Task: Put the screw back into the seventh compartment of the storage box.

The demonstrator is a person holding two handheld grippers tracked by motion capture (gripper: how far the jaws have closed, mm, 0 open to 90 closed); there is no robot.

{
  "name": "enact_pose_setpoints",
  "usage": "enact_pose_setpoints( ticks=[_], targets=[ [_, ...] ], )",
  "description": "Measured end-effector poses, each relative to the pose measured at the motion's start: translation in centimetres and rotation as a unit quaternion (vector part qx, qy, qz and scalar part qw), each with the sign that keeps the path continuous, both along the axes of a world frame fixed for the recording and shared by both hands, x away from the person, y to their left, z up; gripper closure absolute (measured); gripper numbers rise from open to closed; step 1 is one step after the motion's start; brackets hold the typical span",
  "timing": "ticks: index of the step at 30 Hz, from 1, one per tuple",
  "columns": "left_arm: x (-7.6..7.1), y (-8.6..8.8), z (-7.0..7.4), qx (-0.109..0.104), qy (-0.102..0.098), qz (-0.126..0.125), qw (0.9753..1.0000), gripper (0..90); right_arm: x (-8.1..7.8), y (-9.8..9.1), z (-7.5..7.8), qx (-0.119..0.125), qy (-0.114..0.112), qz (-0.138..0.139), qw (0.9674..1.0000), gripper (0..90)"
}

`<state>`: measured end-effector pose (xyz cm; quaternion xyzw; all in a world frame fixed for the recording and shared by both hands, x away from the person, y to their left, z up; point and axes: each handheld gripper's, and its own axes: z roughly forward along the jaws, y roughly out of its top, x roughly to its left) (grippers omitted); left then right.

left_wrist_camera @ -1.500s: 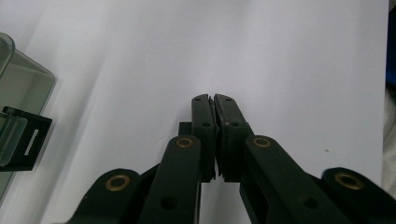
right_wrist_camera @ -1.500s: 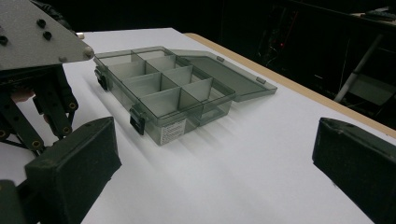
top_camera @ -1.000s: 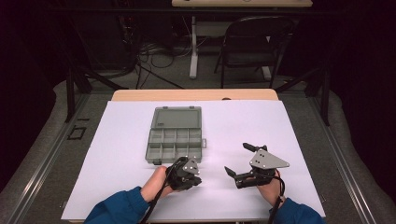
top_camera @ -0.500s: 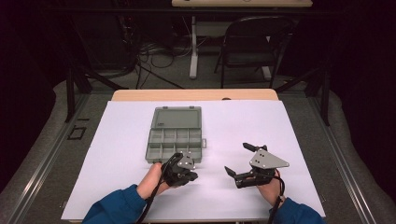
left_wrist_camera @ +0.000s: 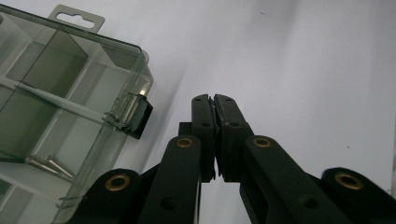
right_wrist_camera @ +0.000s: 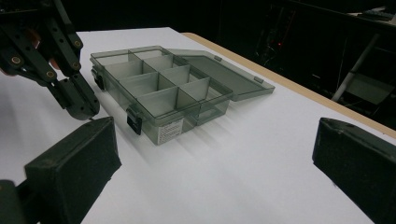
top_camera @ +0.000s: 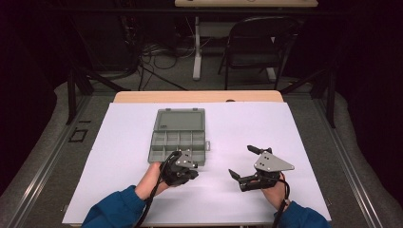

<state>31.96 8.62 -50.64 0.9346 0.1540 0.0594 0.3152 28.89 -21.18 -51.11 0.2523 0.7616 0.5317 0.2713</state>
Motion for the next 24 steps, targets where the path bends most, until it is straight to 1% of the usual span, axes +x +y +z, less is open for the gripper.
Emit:
enact_pose_setpoints(
  ticks=[5, 6, 8, 13, 15, 16, 19, 20, 23, 24],
  targets=[
    [0.2, 0.4, 0.4, -0.001, -0.003, 0.005, 1.0000, 88.1, 0.0, 0.0, 0.0, -0.001, -0.001, -0.002, 1.0000, 0.0],
    [0.3, 0.4, 0.4, -0.002, -0.004, 0.006, 1.0000, 88.1, 0.1, 0.1, -0.1, 0.009, -0.007, -0.003, 0.9999, 0.0],
    [0.3, 0.5, 0.5, -0.002, -0.005, 0.007, 1.0000, 88.1, 0.0, 0.0, 0.0, 0.000, 0.000, 0.000, 1.0000, 0.0],
    [0.6, 0.8, 0.8, -0.006, -0.009, 0.012, 0.9999, 88.1, 0.0, 0.0, 0.0, -0.001, 0.000, -0.002, 1.0000, 0.0],
    [0.6, 0.9, 0.9, -0.006, -0.010, 0.015, 0.9998, 88.1, 0.1, 0.1, -0.1, 0.005, -0.005, -0.005, 1.0000, 0.0],
    [0.7, 1.0, 0.9, -0.006, -0.011, 0.015, 0.9998, 88.1, 0.0, 0.0, 0.0, -0.001, 0.000, -0.003, 1.0000, 0.0],
    [0.7, 1.1, 1.0, -0.007, -0.013, 0.019, 0.9997, 88.1, 0.0, 0.0, 0.0, 0.000, -0.002, -0.002, 1.0000, 0.0],
    [0.7, 1.1, 1.1, -0.008, -0.013, 0.019, 0.9997, 88.1, -0.1, -0.1, 0.1, -0.009, 0.005, -0.001, 0.9999, 0.0],
    [0.8, 1.2, 1.3, -0.010, -0.016, 0.022, 0.9996, 88.1, 0.0, 0.0, 0.0, -0.003, -0.001, -0.004, 1.0000, 0.0],
    [0.9, 1.3, 1.4, -0.008, -0.017, 0.023, 0.9996, 88.1, -0.1, -0.1, 0.1, -0.009, 0.005, 0.000, 0.9999, 0.0]
  ],
)
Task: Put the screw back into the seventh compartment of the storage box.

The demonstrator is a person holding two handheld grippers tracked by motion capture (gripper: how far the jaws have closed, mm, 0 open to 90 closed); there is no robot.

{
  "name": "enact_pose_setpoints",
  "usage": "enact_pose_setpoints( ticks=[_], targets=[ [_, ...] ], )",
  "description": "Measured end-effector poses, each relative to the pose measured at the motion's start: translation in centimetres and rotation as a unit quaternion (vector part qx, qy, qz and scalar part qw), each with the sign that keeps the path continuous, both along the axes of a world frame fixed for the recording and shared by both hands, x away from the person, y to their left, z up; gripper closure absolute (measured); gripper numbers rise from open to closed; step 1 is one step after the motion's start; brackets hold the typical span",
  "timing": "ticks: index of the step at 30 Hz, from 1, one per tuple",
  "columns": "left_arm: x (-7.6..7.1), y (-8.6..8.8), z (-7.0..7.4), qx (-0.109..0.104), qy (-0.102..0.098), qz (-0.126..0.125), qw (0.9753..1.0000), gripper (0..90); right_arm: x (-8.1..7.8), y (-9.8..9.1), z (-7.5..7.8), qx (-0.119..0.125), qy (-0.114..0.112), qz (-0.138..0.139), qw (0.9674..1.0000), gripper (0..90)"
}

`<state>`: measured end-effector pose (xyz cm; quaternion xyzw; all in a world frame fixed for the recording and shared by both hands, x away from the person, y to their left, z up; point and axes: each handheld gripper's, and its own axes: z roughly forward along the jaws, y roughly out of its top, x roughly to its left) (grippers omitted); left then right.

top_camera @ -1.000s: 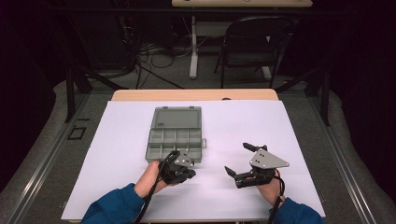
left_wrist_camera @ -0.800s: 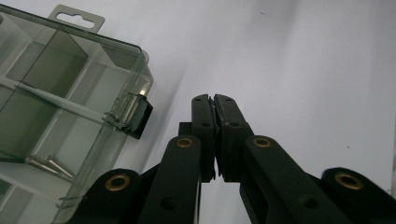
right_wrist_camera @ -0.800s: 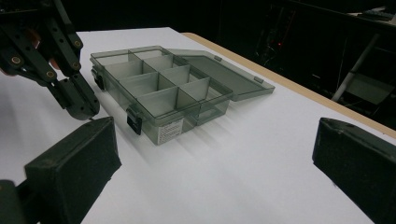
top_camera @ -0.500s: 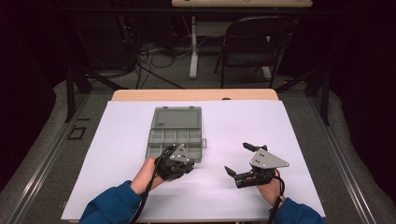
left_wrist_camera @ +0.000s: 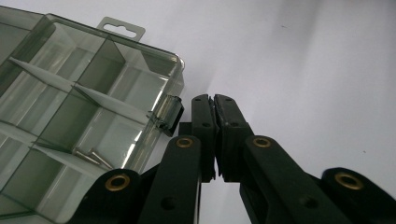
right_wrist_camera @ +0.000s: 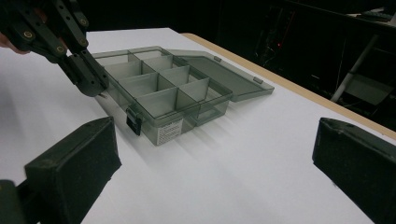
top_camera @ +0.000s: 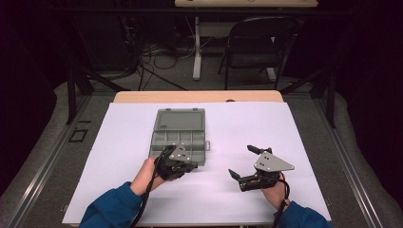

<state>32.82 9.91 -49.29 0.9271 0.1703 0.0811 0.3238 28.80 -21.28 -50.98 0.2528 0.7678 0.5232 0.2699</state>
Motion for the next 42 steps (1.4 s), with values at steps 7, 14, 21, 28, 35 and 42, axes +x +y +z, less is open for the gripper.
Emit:
enact_pose_setpoints(
  ticks=[7, 14, 21, 28, 35, 42],
  targets=[
    [0.4, 0.4, 0.3, -0.009, -0.007, 0.010, 0.9999, 88.1, 0.0, 0.1, -0.1, 0.006, -0.006, -0.003, 1.0000, 0.0],
    [1.1, 1.1, 0.6, -0.012, -0.018, 0.027, 0.9994, 88.1, 0.2, 0.1, -0.2, 0.010, -0.001, 0.001, 1.0000, 0.0],
    [2.0, 1.7, 0.5, -0.020, -0.023, 0.054, 0.9981, 88.0, 0.3, 0.1, -0.3, 0.012, -0.002, -0.001, 0.9999, 0.0],
    [3.0, 2.1, 0.1, -0.020, -0.027, 0.080, 0.9963, 88.0, 0.3, 0.2, -0.3, 0.009, -0.001, -0.002, 1.0000, 0.0],
    [4.1, 2.2, -0.9, -0.021, -0.024, 0.104, 0.9940, 87.7, 0.4, 0.2, -0.4, 0.007, 0.003, -0.001, 1.0000, 0.0],
    [4.9, 1.7, -2.4, 0.003, -0.013, 0.122, 0.9924, 86.3, 0.4, 0.2, -0.4, 0.005, 0.006, 0.003, 1.0000, 0.0]
  ],
)
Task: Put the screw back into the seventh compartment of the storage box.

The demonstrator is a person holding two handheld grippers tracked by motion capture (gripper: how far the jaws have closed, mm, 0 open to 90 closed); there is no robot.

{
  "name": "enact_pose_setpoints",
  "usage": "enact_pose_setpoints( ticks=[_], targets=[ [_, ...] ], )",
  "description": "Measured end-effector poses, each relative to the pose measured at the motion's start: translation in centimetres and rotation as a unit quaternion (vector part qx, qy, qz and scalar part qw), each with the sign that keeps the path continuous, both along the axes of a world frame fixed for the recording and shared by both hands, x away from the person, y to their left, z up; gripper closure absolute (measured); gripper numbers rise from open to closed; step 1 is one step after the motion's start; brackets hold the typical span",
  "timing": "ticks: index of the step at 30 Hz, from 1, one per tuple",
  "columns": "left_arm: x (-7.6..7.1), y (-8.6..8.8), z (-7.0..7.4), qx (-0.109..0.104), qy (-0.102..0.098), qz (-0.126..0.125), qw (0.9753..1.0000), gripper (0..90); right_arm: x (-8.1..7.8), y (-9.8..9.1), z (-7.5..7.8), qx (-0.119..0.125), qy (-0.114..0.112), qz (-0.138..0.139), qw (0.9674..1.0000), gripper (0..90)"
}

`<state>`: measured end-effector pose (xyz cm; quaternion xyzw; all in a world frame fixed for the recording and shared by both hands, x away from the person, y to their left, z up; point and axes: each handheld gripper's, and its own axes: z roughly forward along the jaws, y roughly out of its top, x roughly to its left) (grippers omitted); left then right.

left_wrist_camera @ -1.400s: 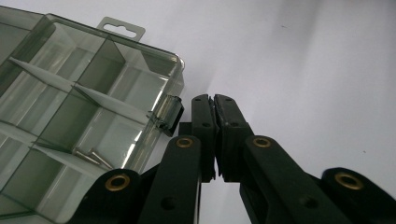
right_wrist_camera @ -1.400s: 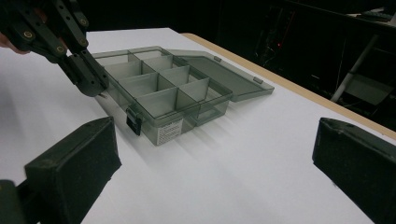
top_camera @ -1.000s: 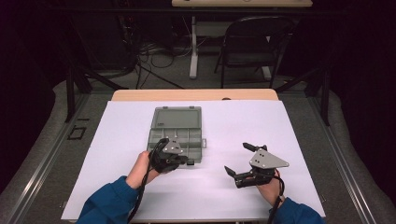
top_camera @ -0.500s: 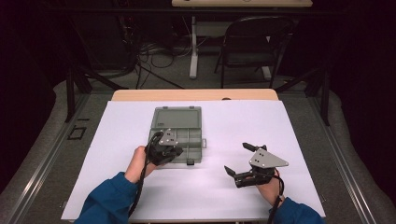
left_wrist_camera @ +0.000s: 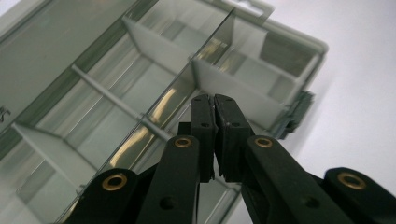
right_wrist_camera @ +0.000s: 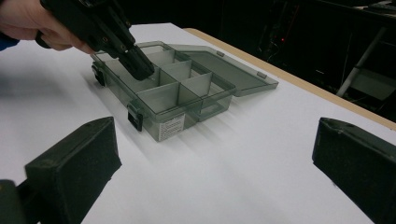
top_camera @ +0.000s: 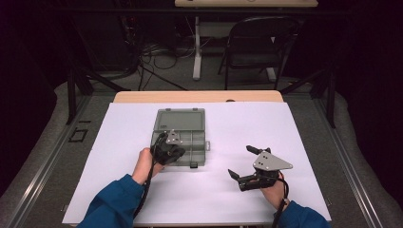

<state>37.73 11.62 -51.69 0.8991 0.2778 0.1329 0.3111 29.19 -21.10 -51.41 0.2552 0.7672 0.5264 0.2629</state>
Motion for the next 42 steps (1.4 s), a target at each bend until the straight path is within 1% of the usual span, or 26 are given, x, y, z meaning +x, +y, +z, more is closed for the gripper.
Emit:
enact_pose_setpoints(
  ticks=[1, 3, 5, 6, 8, 9, 10, 12, 14, 17, 22, 27, 31, 32, 34, 36, 37, 39, 42],
  targets=[
    [0.0, 0.0, -0.1, -0.003, -0.001, 0.003, 1.0000, 83.3, 0.0, 0.0, 0.0, 0.001, -0.002, -0.003, 1.0000, 0.0],
    [0.1, 0.3, 0.1, -0.009, -0.006, 0.011, 0.9999, 73.5, 0.0, 0.0, 0.0, 0.002, -0.004, -0.003, 1.0000, 0.0],
    [0.0, 0.6, 0.4, -0.022, -0.009, 0.016, 0.9996, 61.8, 0.0, 0.0, 0.0, 0.002, -0.004, -0.004, 1.0000, 0.0],
    [0.0, 0.8, 0.5, -0.022, -0.011, 0.022, 0.9994, 54.6, 0.0, 0.0, 0.0, 0.004, -0.002, -0.002, 1.0000, 0.0],
    [-0.1, 1.3, 0.9, -0.029, -0.020, 0.032, 0.9988, 43.0, 0.0, -0.1, 0.0, 0.004, -0.003, -0.002, 1.0000, 0.0],
    [-0.2, 1.5, 1.0, -0.031, -0.022, 0.036, 0.9986, 36.3, -0.1, -0.2, 0.1, -0.005, 0.004, -0.001, 1.0000, 0.0],
    [-0.3, 1.7, 1.2, -0.035, -0.027, 0.041, 0.9982, 31.3, -0.1, -0.2, 0.1, -0.004, 0.004, -0.001, 1.0000, 0.0],
    [-0.4, 2.1, 1.5, -0.039, -0.033, 0.046, 0.9976, 24.1, 0.0, -0.1, 0.0, 0.006, -0.003, -0.002, 1.0000, 0.0],
    [-0.6, 2.5, 1.7, -0.044, -0.036, 0.048, 0.9972, 16.4, 0.0, -0.1, 0.0, 0.008, 0.000, -0.003, 1.0000, 0.0],
    [-0.6, 2.9, 1.9, -0.048, -0.039, 0.054, 0.9966, 10.7, 0.0, -0.1, 0.0, 0.007, 0.002, -0.001, 1.0000, 0.0],
    [-0.3, 3.6, 1.9, -0.045, -0.040, 0.070, 0.9957, 3.2, 0.0, -0.1, 0.1, 0.005, 0.005, -0.001, 1.0000, 0.0],
    [-0.1, 4.1, 1.9, -0.047, -0.044, 0.079, 0.9948, 1.6, 0.0, -0.1, 0.2, 0.006, 0.001, -0.004, 1.0000, 0.0],
    [0.0, 4.4, 1.9, -0.046, -0.046, 0.087, 0.9941, 1.1, 0.0, -0.1, 0.2, 0.004, 0.005, -0.004, 1.0000, 0.0],
    [-0.1, 4.5, 1.9, -0.048, -0.044, 0.087, 0.9940, 0.9, 0.0, -0.1, 0.2, 0.005, 0.006, -0.002, 1.0000, 0.0],
    [-0.1, 4.6, 2.0, -0.048, -0.047, 0.089, 0.9937, 0.5, -0.1, 0.0, 0.2, 0.009, -0.001, -0.001, 1.0000, 0.0],
    [0.0, 4.7, 2.0, -0.049, -0.048, 0.089, 0.9937, 0.3, -0.1, 0.0, 0.2, 0.004, 0.002, 0.000, 1.0000, 0.0],
    [0.1, 4.8, 2.0, -0.051, -0.048, 0.090, 0.9934, 0.2, 0.1, 0.0, 0.1, 0.005, 0.003, -0.001, 1.0000, 0.0],
    [0.1, 4.8, 1.9, -0.050, -0.045, 0.090, 0.9936, 0.2, 0.3, 0.0, 0.0, 0.004, 0.011, 0.000, 0.9999, 0.0],
    [0.1, 4.9, 1.9, -0.050, -0.045, 0.090, 0.9937, 0.0, 0.3, 0.1, 0.0, 0.002, 0.010, 0.002, 0.9999, 0.0]
  ],
)
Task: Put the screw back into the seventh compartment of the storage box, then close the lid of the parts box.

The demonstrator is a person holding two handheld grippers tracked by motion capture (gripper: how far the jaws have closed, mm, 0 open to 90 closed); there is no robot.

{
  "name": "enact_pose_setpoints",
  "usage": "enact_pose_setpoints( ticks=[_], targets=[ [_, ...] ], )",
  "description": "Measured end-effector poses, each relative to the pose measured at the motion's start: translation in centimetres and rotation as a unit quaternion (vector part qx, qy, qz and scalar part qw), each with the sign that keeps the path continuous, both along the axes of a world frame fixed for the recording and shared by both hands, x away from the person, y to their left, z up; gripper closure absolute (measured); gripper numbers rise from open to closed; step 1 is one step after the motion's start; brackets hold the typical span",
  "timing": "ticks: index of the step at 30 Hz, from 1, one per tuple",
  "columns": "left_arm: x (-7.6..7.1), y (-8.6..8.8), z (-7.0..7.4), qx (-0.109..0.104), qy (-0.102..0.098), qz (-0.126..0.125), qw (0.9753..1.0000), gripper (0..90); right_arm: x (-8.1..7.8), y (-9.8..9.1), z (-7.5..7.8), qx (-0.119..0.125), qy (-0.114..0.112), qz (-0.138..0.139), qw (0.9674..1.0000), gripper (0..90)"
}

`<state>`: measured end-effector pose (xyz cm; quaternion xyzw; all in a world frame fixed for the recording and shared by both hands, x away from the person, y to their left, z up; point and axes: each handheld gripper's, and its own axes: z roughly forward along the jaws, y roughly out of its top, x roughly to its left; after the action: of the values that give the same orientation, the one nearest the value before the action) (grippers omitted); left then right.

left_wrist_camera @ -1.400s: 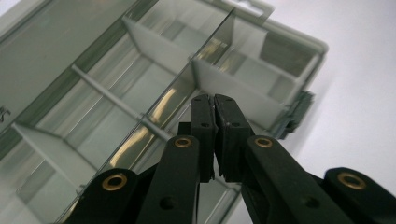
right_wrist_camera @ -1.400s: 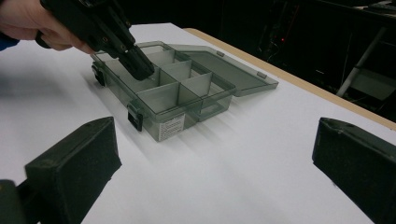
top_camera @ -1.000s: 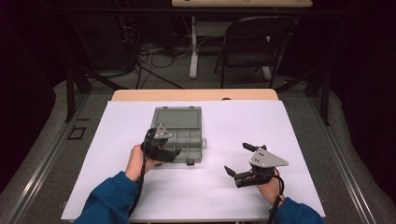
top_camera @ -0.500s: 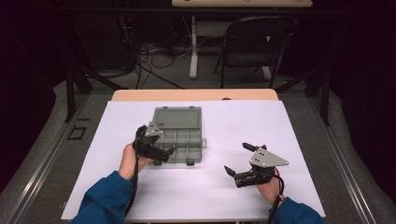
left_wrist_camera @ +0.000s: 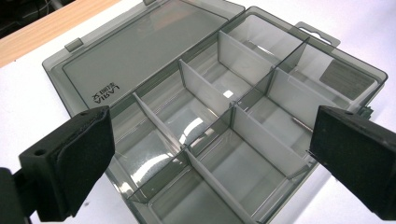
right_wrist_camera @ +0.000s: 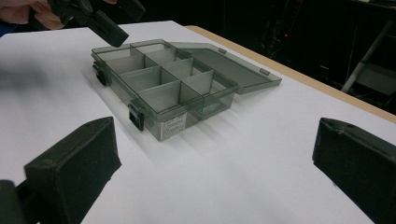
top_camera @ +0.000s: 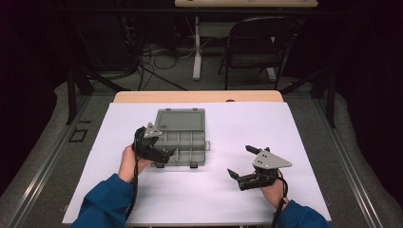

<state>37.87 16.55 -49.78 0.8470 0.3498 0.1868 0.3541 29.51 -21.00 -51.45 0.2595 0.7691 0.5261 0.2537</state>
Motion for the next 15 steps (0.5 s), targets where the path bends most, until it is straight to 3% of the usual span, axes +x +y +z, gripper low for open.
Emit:
enact_pose_setpoints(
  ticks=[7, 8, 15],
  targets=[
    [0.21, 0.20, -0.17, 0.000, 0.001, 0.005, 1.0000, 0.0, -0.05, 0.06, 0.03, -0.001, 0.003, 0.001, 1.0000, 0.0],
    [0.26, 0.21, -0.18, 0.000, 0.001, 0.004, 1.0000, 0.0, -0.03, 0.16, 0.01, 0.004, -0.004, -0.001, 1.0000, 0.0],
    [0.84, 0.38, -0.75, 0.003, 0.014, 0.006, 0.9999, 0.0, -0.03, 0.12, 0.09, -0.001, 0.001, 0.005, 1.0000, 0.0]
  ],
)
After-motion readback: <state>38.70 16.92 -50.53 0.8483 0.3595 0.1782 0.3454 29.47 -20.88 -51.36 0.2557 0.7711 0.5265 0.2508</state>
